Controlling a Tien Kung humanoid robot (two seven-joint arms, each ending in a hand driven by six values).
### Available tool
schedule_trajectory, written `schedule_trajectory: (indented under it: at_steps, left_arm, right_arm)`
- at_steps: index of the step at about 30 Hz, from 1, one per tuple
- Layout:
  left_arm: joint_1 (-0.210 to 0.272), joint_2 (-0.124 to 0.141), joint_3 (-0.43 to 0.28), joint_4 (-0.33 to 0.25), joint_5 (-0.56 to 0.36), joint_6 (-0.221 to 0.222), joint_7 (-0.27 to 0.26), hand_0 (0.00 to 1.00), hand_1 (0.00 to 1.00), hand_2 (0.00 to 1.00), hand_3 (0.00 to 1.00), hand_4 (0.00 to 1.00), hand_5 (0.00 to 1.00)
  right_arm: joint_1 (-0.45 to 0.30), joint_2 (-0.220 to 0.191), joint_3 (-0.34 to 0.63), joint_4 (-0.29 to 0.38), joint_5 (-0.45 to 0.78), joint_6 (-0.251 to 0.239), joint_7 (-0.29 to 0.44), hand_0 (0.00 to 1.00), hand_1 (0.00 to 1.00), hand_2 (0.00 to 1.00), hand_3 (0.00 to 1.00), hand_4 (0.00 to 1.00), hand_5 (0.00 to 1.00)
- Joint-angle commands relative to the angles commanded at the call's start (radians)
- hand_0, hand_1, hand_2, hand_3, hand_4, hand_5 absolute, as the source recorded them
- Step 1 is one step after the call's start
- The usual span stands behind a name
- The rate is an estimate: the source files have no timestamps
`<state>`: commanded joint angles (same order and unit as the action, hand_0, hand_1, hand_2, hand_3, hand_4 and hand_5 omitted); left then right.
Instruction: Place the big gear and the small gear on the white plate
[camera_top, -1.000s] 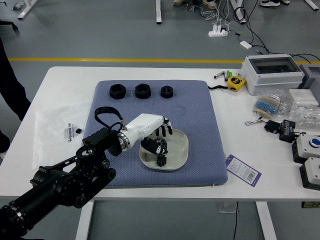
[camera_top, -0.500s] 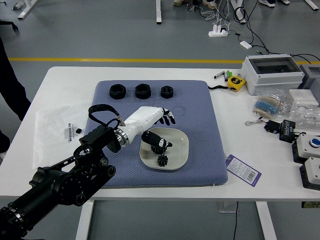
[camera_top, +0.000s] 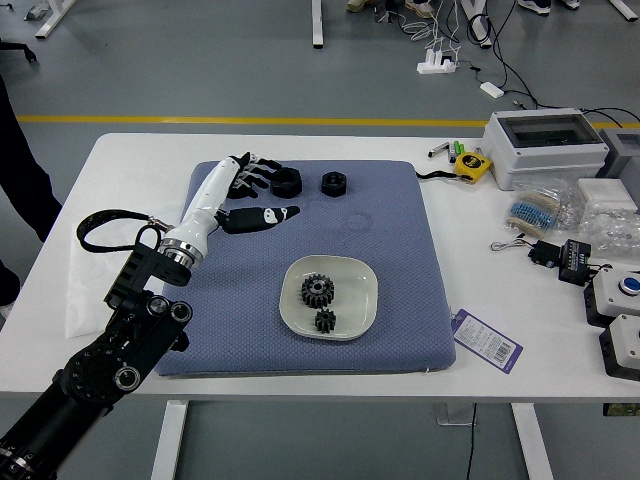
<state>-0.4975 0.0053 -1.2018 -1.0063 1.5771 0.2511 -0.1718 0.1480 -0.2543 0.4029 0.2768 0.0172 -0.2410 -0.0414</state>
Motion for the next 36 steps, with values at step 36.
schedule_trajectory:
  at_steps: [36]
  left_arm:
    - [0.385,0.089,-0.332,-0.274,-0.583,-0.302,0.132,0.442,0.559,0.596,0.609,0.930,0.397]
  right_arm:
    - [-0.007,0.004,-0.009,-0.003,0.016,0.008,0.004,0.649,0.645,0.732,0.582,0.843,0.681]
